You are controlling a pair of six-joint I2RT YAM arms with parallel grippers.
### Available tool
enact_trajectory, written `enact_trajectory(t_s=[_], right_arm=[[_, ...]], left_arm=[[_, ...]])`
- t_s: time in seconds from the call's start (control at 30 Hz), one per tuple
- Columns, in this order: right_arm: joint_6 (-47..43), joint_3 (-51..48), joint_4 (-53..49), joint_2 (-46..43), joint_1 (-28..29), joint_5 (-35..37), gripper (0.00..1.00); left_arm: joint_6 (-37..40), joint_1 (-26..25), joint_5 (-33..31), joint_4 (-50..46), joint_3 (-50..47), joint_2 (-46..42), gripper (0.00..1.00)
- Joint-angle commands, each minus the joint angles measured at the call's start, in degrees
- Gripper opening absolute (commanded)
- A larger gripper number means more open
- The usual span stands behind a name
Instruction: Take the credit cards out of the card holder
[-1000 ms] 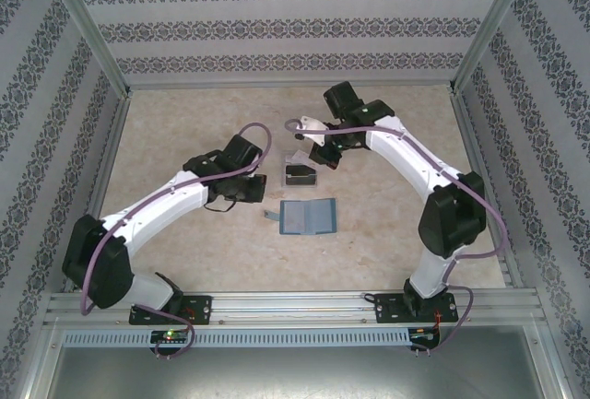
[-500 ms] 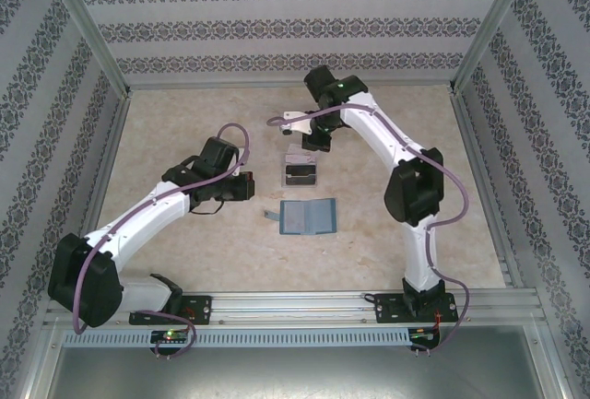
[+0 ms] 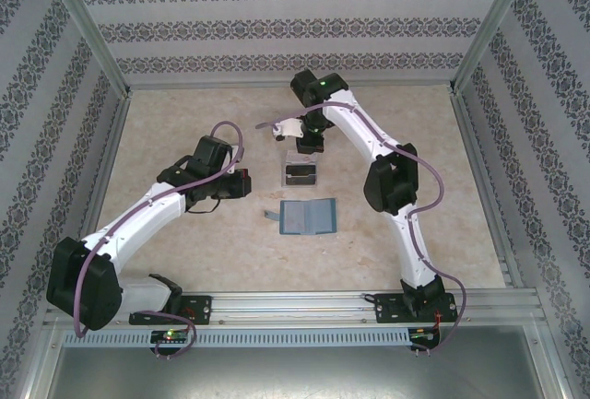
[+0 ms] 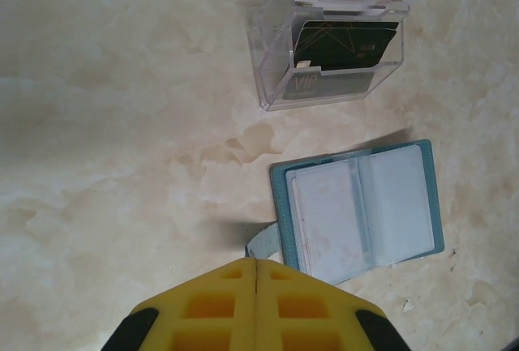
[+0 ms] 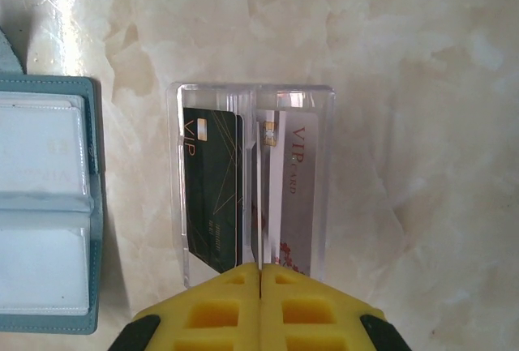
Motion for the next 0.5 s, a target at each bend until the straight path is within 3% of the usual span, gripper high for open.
enact_trajectory(t_s=[0.0,0.47], right_arm=[[-0.5,2.4,-2.3,1.8,0.8,1.1,0.0],[1.2,3.2,-3.1,5.2,1.4,-0.5,0.0]], left_arm=[[0.6,0.9,0.3,1.7,-0.8,-1.3,0.0],[0.5,1.1,1.5,2.2,-1.4,-0.7,0.0]])
